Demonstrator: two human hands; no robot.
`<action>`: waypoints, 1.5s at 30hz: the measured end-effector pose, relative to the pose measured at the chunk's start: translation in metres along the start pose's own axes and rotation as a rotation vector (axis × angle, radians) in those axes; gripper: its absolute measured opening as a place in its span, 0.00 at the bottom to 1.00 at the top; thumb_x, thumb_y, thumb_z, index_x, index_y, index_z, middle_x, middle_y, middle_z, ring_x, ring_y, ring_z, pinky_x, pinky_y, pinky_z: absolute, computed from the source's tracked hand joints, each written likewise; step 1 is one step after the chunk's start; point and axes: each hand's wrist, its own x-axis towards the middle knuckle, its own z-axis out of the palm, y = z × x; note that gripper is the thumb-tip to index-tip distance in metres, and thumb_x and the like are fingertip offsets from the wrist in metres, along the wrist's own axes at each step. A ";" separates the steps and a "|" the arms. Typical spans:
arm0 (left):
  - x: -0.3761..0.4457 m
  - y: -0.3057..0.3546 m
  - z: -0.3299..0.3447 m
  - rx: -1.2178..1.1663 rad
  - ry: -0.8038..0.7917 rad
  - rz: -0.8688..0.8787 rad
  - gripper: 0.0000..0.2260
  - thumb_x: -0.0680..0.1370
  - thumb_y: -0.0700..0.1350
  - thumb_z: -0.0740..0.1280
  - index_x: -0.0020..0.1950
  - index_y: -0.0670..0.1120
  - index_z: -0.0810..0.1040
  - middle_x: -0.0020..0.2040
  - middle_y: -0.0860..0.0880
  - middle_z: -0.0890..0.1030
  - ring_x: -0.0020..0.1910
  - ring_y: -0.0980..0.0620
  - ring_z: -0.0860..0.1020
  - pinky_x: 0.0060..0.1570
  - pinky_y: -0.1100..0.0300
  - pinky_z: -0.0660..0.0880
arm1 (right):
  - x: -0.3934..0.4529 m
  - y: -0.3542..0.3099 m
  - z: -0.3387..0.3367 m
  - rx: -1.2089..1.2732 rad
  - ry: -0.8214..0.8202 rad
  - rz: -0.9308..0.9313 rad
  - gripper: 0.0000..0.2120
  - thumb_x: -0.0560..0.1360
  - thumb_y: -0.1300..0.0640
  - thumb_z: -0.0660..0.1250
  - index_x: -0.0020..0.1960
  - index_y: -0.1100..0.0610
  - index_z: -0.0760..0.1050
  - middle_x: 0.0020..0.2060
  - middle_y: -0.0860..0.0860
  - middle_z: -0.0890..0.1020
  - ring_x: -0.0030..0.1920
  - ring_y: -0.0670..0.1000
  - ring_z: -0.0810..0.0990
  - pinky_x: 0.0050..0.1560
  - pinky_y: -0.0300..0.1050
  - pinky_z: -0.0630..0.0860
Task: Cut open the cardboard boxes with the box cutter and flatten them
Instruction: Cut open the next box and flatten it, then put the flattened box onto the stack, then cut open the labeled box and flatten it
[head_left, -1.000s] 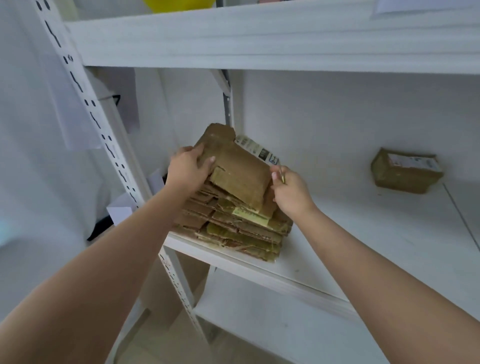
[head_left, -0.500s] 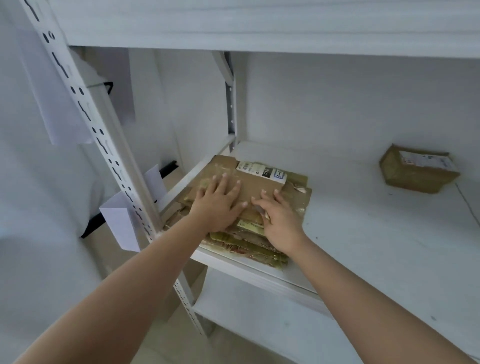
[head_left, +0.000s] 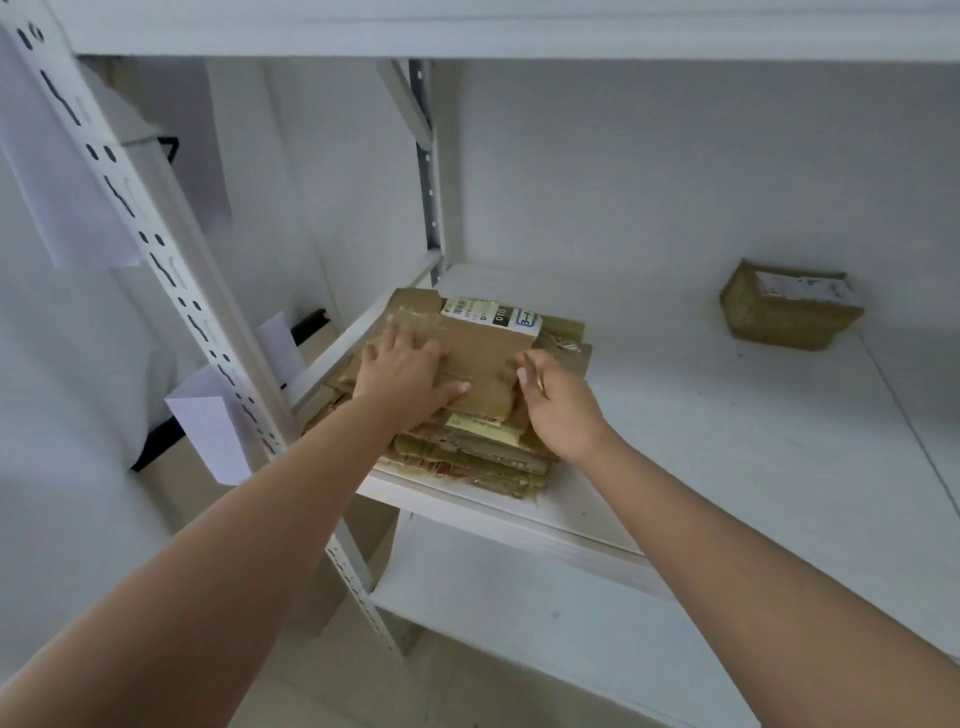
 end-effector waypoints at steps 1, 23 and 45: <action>0.000 0.004 -0.007 0.051 0.032 -0.002 0.26 0.76 0.64 0.61 0.70 0.53 0.70 0.74 0.40 0.60 0.76 0.40 0.53 0.72 0.39 0.54 | -0.003 0.003 -0.006 0.001 0.060 0.003 0.14 0.82 0.53 0.53 0.65 0.53 0.70 0.53 0.51 0.79 0.54 0.54 0.77 0.49 0.42 0.69; -0.010 0.305 0.020 0.002 0.222 0.241 0.19 0.80 0.54 0.59 0.69 0.49 0.70 0.65 0.45 0.72 0.66 0.42 0.67 0.69 0.48 0.56 | -0.121 0.201 -0.228 -0.156 0.311 0.199 0.15 0.82 0.52 0.52 0.62 0.59 0.70 0.46 0.59 0.79 0.46 0.60 0.78 0.43 0.48 0.72; 0.140 0.431 0.071 -0.127 0.103 0.388 0.29 0.78 0.47 0.65 0.74 0.40 0.56 0.75 0.42 0.57 0.73 0.39 0.58 0.68 0.43 0.64 | -0.056 0.301 -0.302 -0.202 0.311 0.407 0.13 0.82 0.51 0.51 0.55 0.58 0.69 0.40 0.55 0.75 0.41 0.56 0.74 0.41 0.44 0.66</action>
